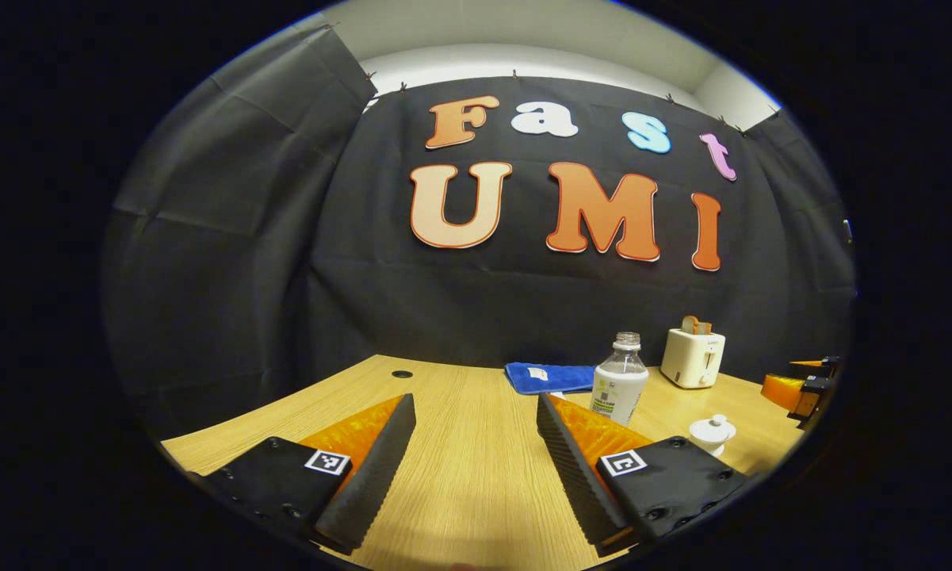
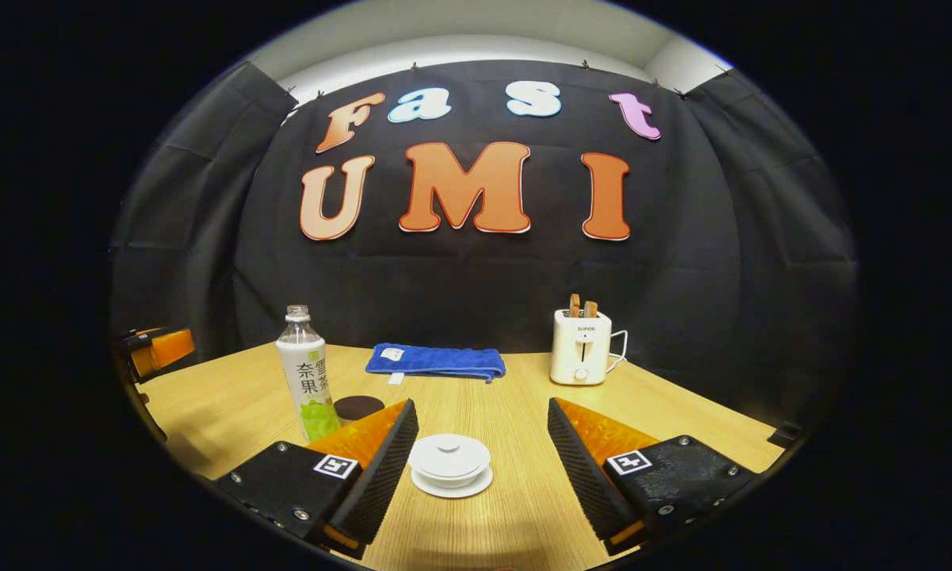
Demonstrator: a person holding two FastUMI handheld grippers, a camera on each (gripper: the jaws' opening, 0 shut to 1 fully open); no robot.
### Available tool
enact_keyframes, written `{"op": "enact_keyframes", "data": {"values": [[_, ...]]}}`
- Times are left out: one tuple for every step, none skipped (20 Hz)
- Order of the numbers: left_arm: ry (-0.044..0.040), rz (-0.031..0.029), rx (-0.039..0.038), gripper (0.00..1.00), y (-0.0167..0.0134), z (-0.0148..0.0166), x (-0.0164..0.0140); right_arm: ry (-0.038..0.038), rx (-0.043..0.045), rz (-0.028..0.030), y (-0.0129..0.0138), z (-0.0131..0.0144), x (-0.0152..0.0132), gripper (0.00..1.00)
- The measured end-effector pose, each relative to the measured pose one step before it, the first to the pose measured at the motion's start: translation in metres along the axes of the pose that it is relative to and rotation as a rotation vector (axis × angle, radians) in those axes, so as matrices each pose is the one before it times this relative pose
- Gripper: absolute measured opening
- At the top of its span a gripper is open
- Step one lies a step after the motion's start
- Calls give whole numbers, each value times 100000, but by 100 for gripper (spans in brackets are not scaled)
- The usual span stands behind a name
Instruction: Open the teacup lid with one hand, grasp the water bottle and pour water into the teacup with the other hand; after pouring, place the water bottle on the coaster and then close the teacup lid.
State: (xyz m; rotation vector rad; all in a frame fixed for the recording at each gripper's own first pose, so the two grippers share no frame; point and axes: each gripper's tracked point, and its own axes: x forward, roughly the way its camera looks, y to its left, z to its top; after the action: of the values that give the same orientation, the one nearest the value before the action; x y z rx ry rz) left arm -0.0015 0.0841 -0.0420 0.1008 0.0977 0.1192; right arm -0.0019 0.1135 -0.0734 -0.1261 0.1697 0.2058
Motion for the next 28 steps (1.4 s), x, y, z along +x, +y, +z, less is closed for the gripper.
{"op": "enact_keyframes", "data": {"values": [[118,-191,561,99,-143,-17,55,570,456,249,117,-225,260,98],[156,-186,570,99,-66,-136,-55,860,495,38,17,-215,342,98],[161,-40,502,99,-37,-44,49,942,243,125,136,-315,387,98],[237,3,433,99,-12,-155,-30,1086,18,-187,61,-227,438,98],[219,46,367,99,-29,-91,81,1360,-93,-394,22,-262,572,98],[336,51,209,99,54,-77,67,1689,-263,-274,70,-305,470,98],[302,194,0,99,123,-29,30,1592,-324,-153,51,-152,583,98],[313,255,-200,99,84,-103,30,1857,-292,200,181,-203,567,98],[422,203,-266,99,123,-74,30,1848,-180,733,475,-232,582,98],[419,334,-204,99,178,-203,60,1718,-327,1080,424,-237,524,98],[375,318,-52,99,101,-134,74,1503,-763,1045,452,-328,509,98],[321,205,54,99,79,-163,94,1616,-944,611,278,-284,441,98],[342,174,159,99,85,-72,25,1239,-1052,830,421,-227,566,98],[324,86,304,99,23,-192,117,1064,-675,697,372,-248,418,98],[286,118,434,99,70,-10,-85,1348,73,760,355,-368,484,98],[182,156,438,99,57,-86,59,1365,513,366,173,-372,377,98],[216,71,379,99,37,-107,94,1177,408,-212,-130,-273,262,99],[304,-33,243,99,-13,-177,21,812,108,-482,-197,-149,348,98],[350,-35,96,99,10,-69,87,842,-65,-317,34,-36,106,93],[361,148,-3,99,41,-125,50,780,115,-367,60,-296,252,90],[368,174,-44,99,28,-88,-12,557,174,-290,-149,-151,275,82],[293,139,-34,99,109,-102,13,293,12,130,-128,-237,162,78],[216,-3,16,99,-27,-125,71,172,-2,290,103,-78,73,72],[151,-19,101,99,7,-26,0,153,-89,169,83,-71,-57,69],[40,-52,157,99,-23,75,-36,172,-174,85,-37,-39,-47,61],[34,-47,199,99,-47,-14,4,100,-159,64,-2,-54,70,57],[53,45,176,99,9,24,-15,236,-314,185,161,-61,32,50],[-22,-4,97,99,34,-8,-59,364,-441,155,74,-208,-16,48]]}}
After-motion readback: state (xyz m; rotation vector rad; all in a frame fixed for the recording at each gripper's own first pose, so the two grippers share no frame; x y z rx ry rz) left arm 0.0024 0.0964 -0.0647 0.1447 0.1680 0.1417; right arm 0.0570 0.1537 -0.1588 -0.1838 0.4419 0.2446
